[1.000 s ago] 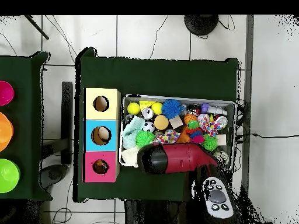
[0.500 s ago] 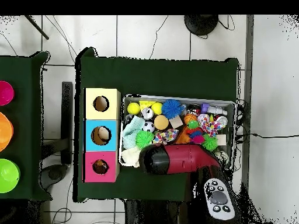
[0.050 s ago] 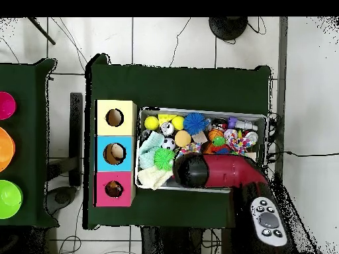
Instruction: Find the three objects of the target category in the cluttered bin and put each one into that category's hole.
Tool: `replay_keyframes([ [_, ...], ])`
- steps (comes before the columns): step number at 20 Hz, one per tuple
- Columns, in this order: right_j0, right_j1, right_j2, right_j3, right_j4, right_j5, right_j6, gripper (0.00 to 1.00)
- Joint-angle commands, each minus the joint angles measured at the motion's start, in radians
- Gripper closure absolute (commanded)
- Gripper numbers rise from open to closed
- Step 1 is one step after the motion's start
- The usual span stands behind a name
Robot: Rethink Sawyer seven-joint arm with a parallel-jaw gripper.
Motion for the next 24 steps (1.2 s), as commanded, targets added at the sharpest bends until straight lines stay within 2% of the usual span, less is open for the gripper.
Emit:
replay_keyframes([
  [1, -0.125, 0.149, 0.16, -0.259, -0.055, 0.147, -0.286, 0.0],
  [5, -0.153, 0.171, 0.191, -0.282, -0.076, 0.157, -0.304, 0.0],
  [15, -0.175, 0.168, 0.22, -0.261, -0.107, 0.148, -0.277, 0.0],
  [22, -0.197, 0.199, 0.242, -0.253, -0.134, 0.116, -0.257, 0.0],
  [24, -0.204, 0.227, 0.253, -0.263, -0.144, 0.103, -0.263, 0.0],
])
